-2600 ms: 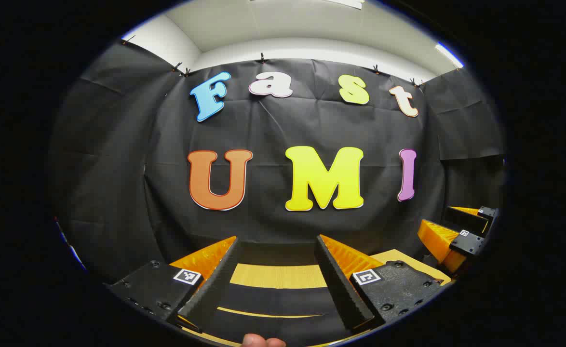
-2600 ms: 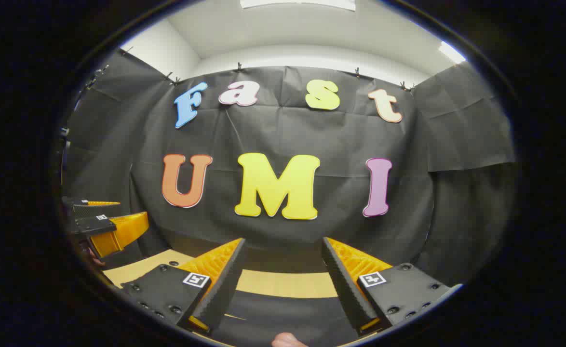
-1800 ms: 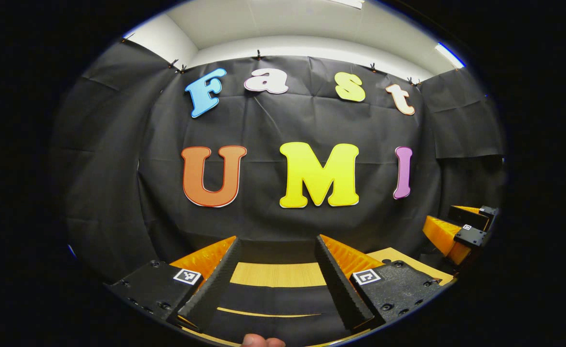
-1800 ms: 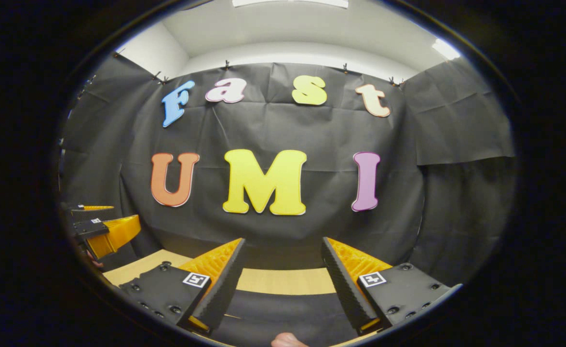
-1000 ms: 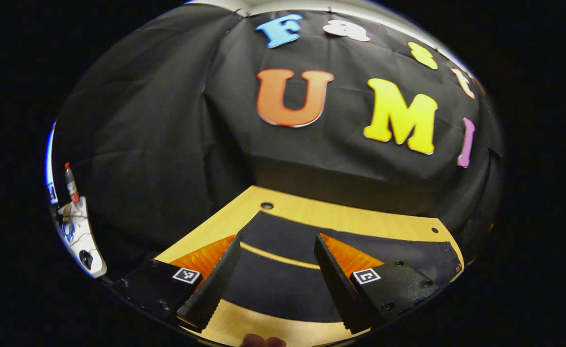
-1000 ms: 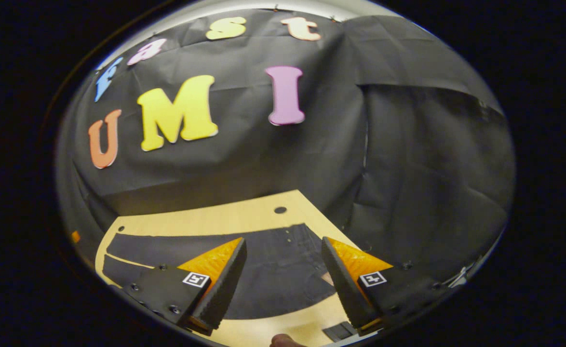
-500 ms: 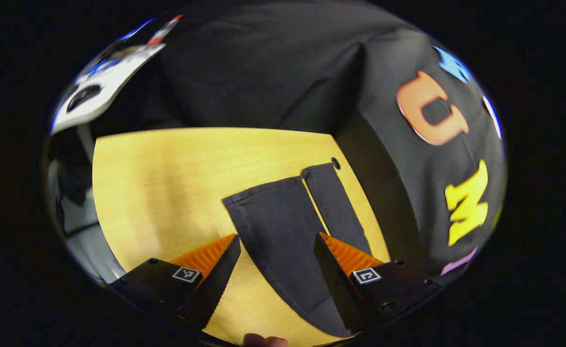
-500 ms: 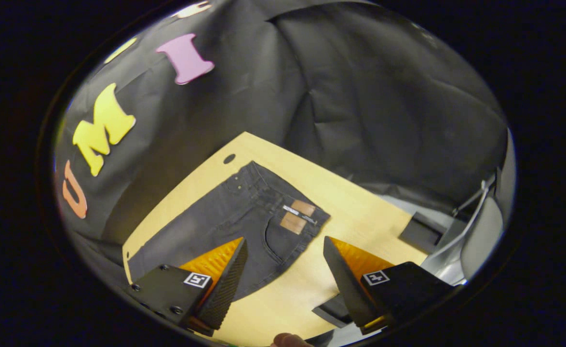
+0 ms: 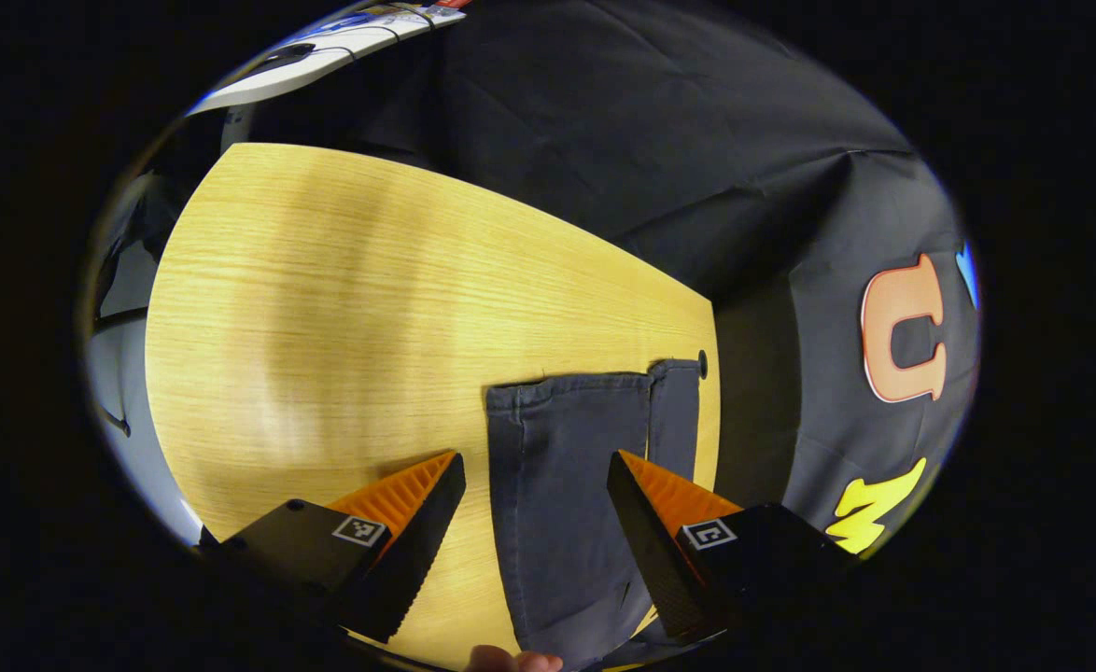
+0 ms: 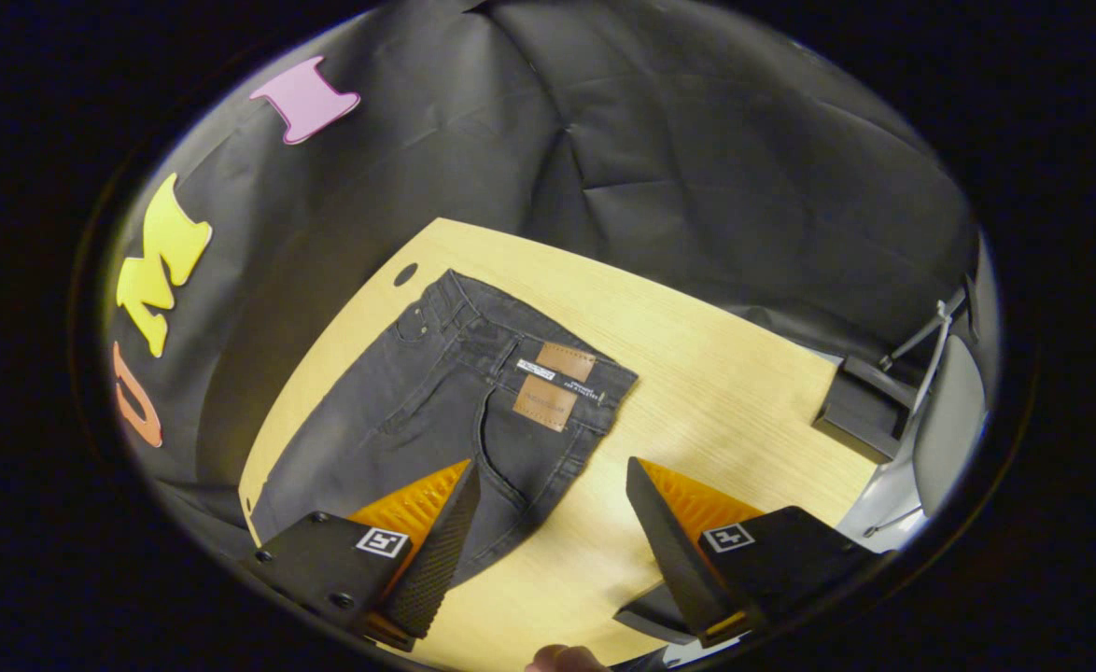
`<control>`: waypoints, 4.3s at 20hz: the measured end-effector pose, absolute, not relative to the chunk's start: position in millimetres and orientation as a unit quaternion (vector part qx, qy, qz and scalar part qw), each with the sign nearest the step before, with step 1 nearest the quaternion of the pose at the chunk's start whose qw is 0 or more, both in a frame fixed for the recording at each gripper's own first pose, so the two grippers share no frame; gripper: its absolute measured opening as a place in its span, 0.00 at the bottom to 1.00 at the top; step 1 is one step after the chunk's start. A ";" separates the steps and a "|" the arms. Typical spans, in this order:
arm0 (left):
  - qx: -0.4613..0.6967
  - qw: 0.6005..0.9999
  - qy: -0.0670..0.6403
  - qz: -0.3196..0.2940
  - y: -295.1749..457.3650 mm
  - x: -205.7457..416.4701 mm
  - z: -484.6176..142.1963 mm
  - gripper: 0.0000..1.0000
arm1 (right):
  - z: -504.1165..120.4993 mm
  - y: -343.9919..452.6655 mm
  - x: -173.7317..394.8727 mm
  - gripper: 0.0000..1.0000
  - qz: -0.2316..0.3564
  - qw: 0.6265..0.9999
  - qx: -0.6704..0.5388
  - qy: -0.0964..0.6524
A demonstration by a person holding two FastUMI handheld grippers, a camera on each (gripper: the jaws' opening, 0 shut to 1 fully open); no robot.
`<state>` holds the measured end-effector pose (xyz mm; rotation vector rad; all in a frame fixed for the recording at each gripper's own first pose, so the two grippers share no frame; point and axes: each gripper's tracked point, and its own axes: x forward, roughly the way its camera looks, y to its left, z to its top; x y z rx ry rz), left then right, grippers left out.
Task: Grasp the waist and the cuffs of the jeans and fold them to make the two legs overlap; first hold the waist and fold one-third of the jeans toward the cuffs, then hold the cuffs and fold the remaining one-third in the same direction to finish folding.
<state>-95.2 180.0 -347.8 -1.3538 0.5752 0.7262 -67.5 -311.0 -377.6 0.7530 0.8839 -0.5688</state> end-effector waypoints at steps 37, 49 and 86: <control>-0.592 0.668 0.338 0.298 167.7 -43.4 -345.1 0.06 | -370.0 -305.5 -18.6 0.01 -0.263 0.733 0.425 0.462; -0.698 0.556 0.340 0.296 186.8 32.5 -281.7 0.06 | -277.5 -301.0 62.8 0.00 -0.203 0.664 0.562 0.449; -0.581 0.679 0.384 0.233 178.4 206.1 -266.0 0.96 | -290.7 -321.7 238.9 0.96 -0.160 0.723 0.558 0.376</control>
